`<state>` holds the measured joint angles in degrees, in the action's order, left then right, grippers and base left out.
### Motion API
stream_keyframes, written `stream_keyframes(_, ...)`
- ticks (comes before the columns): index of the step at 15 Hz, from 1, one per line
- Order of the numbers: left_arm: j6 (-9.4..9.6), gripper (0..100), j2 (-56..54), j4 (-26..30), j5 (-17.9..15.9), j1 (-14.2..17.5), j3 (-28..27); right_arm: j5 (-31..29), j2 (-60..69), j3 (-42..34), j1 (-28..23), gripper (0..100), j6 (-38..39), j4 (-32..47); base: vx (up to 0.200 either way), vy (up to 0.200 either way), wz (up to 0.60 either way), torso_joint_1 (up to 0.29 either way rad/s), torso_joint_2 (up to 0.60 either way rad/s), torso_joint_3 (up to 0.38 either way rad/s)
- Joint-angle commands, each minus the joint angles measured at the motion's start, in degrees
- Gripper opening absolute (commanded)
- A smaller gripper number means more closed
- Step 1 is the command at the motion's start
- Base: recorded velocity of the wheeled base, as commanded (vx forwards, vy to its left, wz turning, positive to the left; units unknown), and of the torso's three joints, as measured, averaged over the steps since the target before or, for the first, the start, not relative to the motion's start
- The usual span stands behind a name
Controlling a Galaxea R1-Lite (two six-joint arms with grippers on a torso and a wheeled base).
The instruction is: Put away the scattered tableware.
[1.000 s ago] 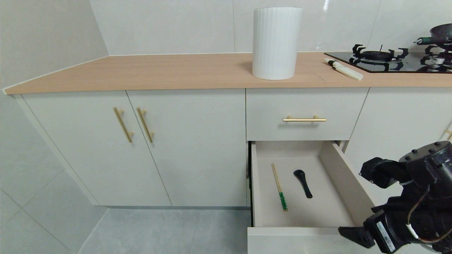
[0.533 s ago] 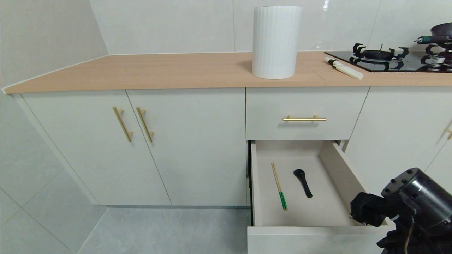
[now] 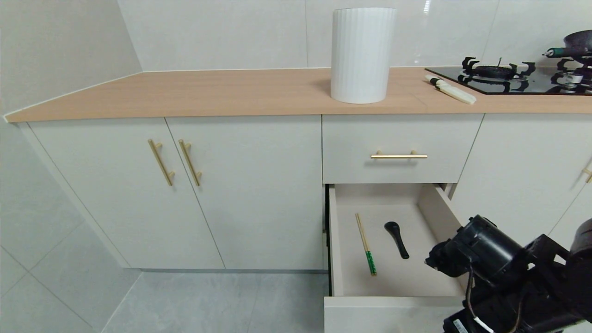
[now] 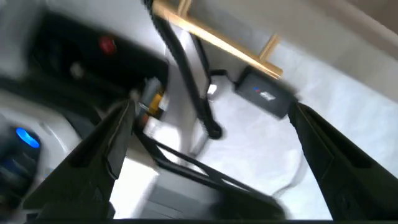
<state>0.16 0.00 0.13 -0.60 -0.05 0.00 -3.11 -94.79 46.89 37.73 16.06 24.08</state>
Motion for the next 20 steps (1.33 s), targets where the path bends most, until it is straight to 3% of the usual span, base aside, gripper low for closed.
stream_keyframes(1, 0.02, 100, 0.00, -0.05, -0.02, 0.05, 0.00, -0.49, -4.00, 3.04, -0.73, 100, 2.23, 0.01, 0.000, 0.000, 0.00, 0.000, 0.00, 0.000)
stream_keyframes(11, 0.02, 100, 0.00, -0.05, -0.02, -0.04, 0.00, -12.71, -10.85, 5.76, -2.66, 100, 9.87, -4.83, 0.000, 0.000, 0.00, 0.000, 0.00, 0.000)
stream_keyframes(15, 0.02, 100, 0.00, -0.05, -0.02, 0.05, 0.00, -17.28, -12.43, 5.32, -4.86, 100, 10.84, -11.42, 0.000, 0.000, 0.00, 0.000, 0.00, 0.000)
stream_keyframes(20, 0.02, 100, 0.00, 0.04, -0.02, -0.04, 0.00, -17.90, -13.93, 3.30, -6.97, 100, 11.02, -21.18, 0.000, 0.000, 0.00, 0.000, 0.00, 0.000)
